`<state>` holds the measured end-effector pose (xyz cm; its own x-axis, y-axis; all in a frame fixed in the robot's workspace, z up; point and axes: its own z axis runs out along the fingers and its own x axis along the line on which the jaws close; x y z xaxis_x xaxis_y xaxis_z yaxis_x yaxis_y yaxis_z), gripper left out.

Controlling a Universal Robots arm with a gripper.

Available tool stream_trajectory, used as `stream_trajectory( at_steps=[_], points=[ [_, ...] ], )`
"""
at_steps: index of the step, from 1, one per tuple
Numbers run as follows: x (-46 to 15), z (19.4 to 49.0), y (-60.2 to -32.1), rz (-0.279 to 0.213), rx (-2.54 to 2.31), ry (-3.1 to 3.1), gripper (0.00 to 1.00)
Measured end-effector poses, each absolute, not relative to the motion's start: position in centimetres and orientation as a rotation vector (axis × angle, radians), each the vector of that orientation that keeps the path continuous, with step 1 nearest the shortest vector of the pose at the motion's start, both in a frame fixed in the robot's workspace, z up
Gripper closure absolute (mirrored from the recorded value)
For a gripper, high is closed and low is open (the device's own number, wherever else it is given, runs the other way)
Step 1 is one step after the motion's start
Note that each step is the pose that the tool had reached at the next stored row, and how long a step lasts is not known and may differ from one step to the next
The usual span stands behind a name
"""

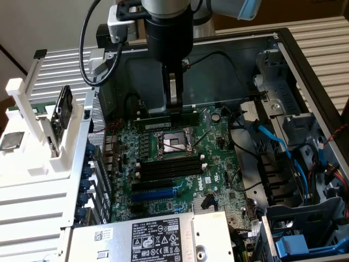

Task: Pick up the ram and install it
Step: 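Insert the ram into the slot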

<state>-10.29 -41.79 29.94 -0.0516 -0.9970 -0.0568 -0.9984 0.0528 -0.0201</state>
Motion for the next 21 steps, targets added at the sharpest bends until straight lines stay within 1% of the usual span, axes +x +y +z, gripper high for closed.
stream_trajectory(
  at_steps=[10,21],
  points=[
    [-10.1,28.6,-43.0,0.045,-2.143,2.217,0.88],
    [-10.1,28.1,-43.7,0.048,-2.150,2.210,0.88]
  ],
)
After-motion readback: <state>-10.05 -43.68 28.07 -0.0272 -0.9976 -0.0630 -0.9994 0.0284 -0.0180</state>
